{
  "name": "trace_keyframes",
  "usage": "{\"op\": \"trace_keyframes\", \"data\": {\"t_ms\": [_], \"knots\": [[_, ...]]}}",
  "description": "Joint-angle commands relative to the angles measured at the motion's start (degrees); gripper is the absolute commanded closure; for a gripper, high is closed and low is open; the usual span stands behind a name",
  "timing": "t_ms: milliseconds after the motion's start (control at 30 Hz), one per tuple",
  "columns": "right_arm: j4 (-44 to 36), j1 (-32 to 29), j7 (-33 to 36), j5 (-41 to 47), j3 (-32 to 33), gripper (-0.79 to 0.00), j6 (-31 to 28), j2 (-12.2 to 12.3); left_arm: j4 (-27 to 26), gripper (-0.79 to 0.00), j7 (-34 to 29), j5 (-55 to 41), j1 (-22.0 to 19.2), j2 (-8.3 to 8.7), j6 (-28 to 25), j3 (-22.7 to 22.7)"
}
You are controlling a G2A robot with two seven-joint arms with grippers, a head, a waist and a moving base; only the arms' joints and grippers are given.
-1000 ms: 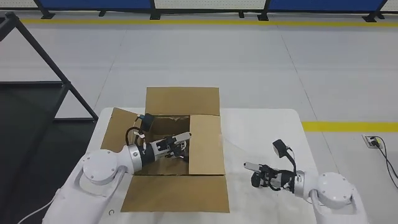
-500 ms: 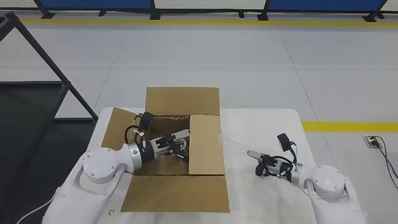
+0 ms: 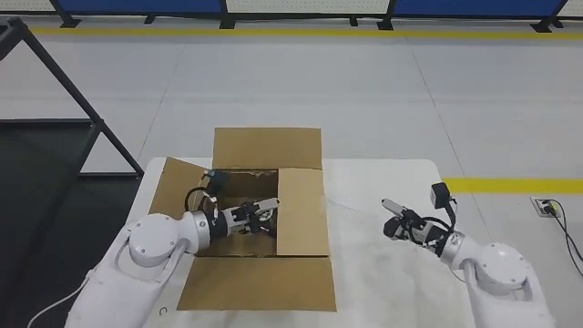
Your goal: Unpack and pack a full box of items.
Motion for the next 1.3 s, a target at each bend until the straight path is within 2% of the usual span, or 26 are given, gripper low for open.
{"op": "trace_keyframes", "data": {"t_ms": [0, 200, 467, 667, 1067, 1267], "knots": [[-1.7, -1.17, -0.49, 4.47, 0.84, -0.785, -2.81, 0.06, 1.09, -0.785, -0.04, -0.16, -0.67, -0.24, -0.03, 0.86], [-4.32, -3.25, 0.1, 11.91, 1.37, -0.785, -7.0, 0.39, 3.29, -0.785, 0.06, -2.12, -3.09, -1.33, -1.06, 4.03], [-6.94, -4.89, 2.81, 14.88, 0.68, -0.785, -10.0, 1.19, 7.2, -0.785, 1.04, -4.43, -6.47, -3.13, -2.95, 8.44], [-9.25, -5.97, 6.41, 16.28, -0.08, -0.785, -11.84, 1.91, 8.62, -0.785, 1.61, -6.27, -7.57, -3.92, -5.01, 9.38], [-15.12, -5.91, 10.83, 16.89, -3.54, -0.785, -13.44, 3.16, 0.78, -0.785, 2.55, -6.79, -5.97, -3.69, -5.39, 6.93], [-18.73, -5.67, 13.26, 17.74, -5.79, -0.785, -14.01, 3.7, -1.15, -0.785, 4.12, -7.34, -7.7, -4.5, -3.65, 8.56]]}}
